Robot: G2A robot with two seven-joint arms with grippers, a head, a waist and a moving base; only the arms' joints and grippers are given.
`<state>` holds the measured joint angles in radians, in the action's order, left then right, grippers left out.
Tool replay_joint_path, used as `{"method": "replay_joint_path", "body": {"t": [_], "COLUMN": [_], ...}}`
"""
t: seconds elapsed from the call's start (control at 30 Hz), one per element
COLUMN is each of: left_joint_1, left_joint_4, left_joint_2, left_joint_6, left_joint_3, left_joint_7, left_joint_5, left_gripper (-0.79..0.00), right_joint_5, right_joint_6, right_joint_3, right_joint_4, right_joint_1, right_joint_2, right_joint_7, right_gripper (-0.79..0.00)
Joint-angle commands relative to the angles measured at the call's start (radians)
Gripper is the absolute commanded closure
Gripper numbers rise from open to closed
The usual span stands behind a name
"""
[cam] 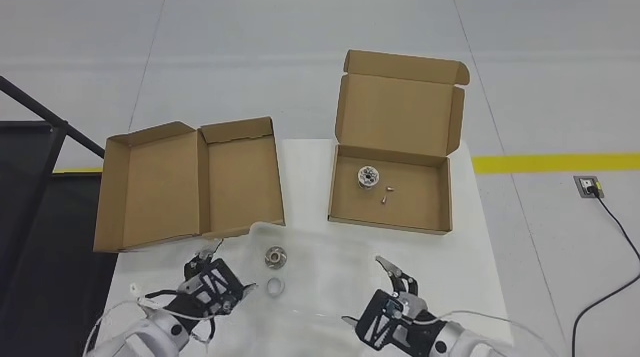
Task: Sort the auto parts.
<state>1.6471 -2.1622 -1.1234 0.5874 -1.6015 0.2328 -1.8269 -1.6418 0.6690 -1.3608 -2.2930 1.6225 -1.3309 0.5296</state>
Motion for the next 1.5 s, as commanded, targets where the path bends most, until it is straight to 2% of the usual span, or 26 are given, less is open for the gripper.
{"method": "replay_joint_path", "body": {"t": [0.0, 0.33, 0.43, 0.5, 0.7, 0.73, 0.93, 1.47], "left_joint_1": [-0.005, -0.001, -0.037, -0.081, -0.232, -0.258, -0.382, -0.382], "left_joint_4": [0.001, -0.007, 0.003, 0.016, 0.069, 0.079, 0.174, 0.174], "left_joint_2": [0.000, 0.001, 0.004, 0.007, 0.025, 0.028, 0.060, 0.060], "left_joint_6": [0.009, 0.009, 0.071, 0.130, 0.413, 0.425, 0.425, 0.425], "left_joint_3": [0.005, 0.020, 0.041, 0.027, -0.017, -0.008, 0.139, 0.139], "left_joint_7": [0.010, 0.013, 0.045, 0.064, 0.129, 0.146, 0.222, 0.222], "left_joint_5": [0.002, -0.030, -0.036, -0.005, 0.110, 0.122, 0.251, 0.251], "left_gripper": [-0.785, -0.785, -0.785, -0.785, -0.785, -0.785, -0.785, -0.785], "right_joint_5": [0.001, 0.001, -0.004, 0.006, 0.100, 0.120, 0.135, 0.135], "right_joint_6": [-0.003, -0.003, -0.018, -0.037, -0.106, -0.115, -0.123, -0.123], "right_joint_3": [-0.005, -0.005, 0.008, 0.017, 0.010, 0.003, -0.003, -0.003], "right_joint_4": [-0.001, -0.001, -0.009, -0.021, -0.014, -0.010, -0.007, -0.007], "right_joint_1": [0.005, 0.005, -0.006, -0.009, -0.015, -0.015, -0.014, -0.014], "right_joint_2": [0.001, 0.001, 0.002, 0.003, 0.003, 0.003, 0.003, 0.003], "right_joint_7": [0.019, 0.019, -0.012, -0.022, 0.003, 0.008, 0.011, 0.011], "right_gripper": [-0.785, -0.785, -0.785, -0.785, -0.785, -0.785, -0.785, -0.785]}}
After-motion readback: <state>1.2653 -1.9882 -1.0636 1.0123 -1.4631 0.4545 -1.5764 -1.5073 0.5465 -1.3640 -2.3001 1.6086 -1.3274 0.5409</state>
